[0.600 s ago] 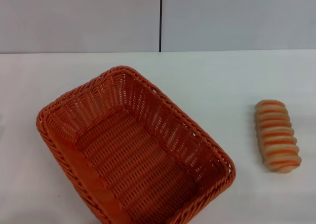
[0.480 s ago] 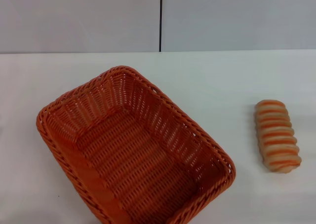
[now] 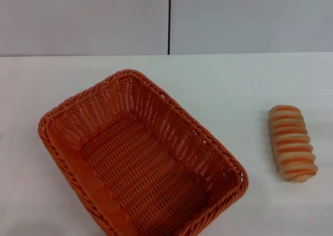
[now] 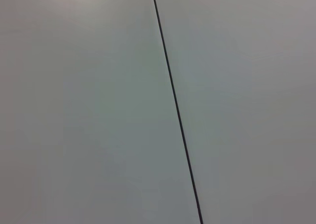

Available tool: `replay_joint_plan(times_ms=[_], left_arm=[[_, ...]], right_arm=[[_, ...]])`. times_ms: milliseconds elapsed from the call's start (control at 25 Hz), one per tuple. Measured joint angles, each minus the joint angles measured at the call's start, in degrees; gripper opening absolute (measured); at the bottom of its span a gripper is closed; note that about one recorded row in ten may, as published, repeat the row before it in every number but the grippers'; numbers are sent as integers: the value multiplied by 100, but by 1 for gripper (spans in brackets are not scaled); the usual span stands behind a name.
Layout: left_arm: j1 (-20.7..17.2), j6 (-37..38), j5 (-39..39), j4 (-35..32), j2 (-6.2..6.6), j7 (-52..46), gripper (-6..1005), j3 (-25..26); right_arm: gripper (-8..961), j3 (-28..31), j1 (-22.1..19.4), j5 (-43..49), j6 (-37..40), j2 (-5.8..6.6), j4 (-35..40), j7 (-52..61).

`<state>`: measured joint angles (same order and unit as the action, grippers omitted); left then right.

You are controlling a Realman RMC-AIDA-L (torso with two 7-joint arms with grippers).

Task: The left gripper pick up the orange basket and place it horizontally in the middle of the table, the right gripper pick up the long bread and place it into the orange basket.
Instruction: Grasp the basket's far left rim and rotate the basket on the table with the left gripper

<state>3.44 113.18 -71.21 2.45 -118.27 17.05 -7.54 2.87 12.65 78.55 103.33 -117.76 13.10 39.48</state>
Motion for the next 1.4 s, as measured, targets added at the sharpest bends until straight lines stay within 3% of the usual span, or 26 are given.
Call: replay_joint_plan(times_ms=[160,360,440,520,600,640,680,760,840,880,920,1040,1080,1200,1280,1400], left_arm=[[-52,11,-46,-470,21,-1914,830,115],[-74,0,-93,-913,19,-2971,829,68],[-95,0,-128,-1659,-4,-4137,829,47],[-95,1,-186,-2068,-20,-4549,828,-6],[-72,-145,-344,-2968,-35,-5451,828,-199],[-72,-145,-344,-2968,-35,-5451,828,-199],[-45,-368,-522,-3772,-34,-6413,828,-373],[-39,-449,-597,-4099,-33,-6769,827,-430],[-25,-625,-814,-4906,-28,-7727,825,-597],[-13,-740,-1022,-5693,-22,-8543,823,-788],[-13,-740,-1022,-5693,-22,-8543,821,-788],[24,-853,-1408,-6991,-15,-9730,814,-1157],[72,-888,-1728,-7815,-10,-10410,812,-1433],[118,-897,-1925,-8227,-5,-10766,806,-1573],[464,-827,-2782,-9381,38,-12122,802,-2038],[735,-746,-3428,-9988,24,-12650,795,-2369]], right_arm=[[823,5,7,-7,-143,-4,-1,7],[824,80,15,-15,-145,-16,-1,8],[824,97,17,-16,-145,-20,0,8],[824,104,24,-16,-145,-33,-1,8],[824,105,27,-16,-145,-40,-3,8],[824,105,27,-16,-145,-40,-3,8],[824,107,27,-16,-146,-49,-19,8],[824,108,27,-16,-148,-57,-45,8],[824,108,27,-16,-150,-62,-52,8],[823,108,28,-16,-154,-83,-62,8],[823,108,28,-16,-154,-83,-62,8],[823,142,27,-16,-156,-99,-112,8],[823,172,27,-16,-155,-100,-172,8],[823,178,24,-16,-133,-100,-195,8],[823,179,12,-16,-36,-100,-219,13],[823,164,14,-16,13,-99,-230,15]])
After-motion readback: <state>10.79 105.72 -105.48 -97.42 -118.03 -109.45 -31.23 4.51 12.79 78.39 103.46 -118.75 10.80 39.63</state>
